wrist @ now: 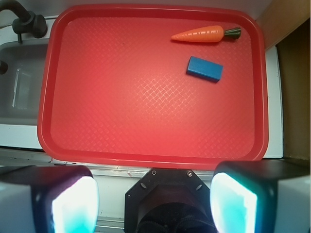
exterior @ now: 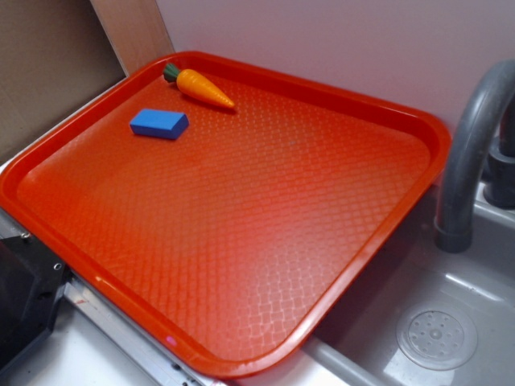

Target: Grab the carrot.

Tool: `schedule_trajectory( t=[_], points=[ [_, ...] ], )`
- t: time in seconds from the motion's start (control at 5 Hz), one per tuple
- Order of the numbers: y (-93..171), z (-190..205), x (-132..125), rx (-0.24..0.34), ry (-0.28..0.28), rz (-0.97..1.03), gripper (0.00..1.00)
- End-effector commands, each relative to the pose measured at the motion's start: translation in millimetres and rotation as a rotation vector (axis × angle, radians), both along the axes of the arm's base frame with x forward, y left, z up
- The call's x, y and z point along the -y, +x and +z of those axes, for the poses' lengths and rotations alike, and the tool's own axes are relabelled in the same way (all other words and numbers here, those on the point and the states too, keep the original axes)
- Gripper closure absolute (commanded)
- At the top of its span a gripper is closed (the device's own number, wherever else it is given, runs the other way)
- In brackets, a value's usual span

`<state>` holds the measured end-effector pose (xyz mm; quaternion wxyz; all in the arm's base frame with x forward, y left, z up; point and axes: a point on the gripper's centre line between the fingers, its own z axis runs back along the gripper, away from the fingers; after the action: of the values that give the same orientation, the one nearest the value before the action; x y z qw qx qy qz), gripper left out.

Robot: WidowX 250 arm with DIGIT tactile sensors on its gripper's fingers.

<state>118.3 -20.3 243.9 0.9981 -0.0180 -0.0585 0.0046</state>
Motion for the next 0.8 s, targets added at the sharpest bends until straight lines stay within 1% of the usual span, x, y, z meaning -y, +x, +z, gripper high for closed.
schedule_trajectory(
  t=[0.0,0.2,0.4,0.6],
  points=[
    [0.0,0.0,0.0,0.0,0.0,0.0,0.0],
    [26.8,-35.5,-5.9,-0.035,-0.001,0.247,0.0],
    [48.3,-61.1,-15.7,-0.021,0.025,0.483,0.0],
    [76.6,-86.5,-32.6,0.09,0.042,0.736,0.0]
  ],
)
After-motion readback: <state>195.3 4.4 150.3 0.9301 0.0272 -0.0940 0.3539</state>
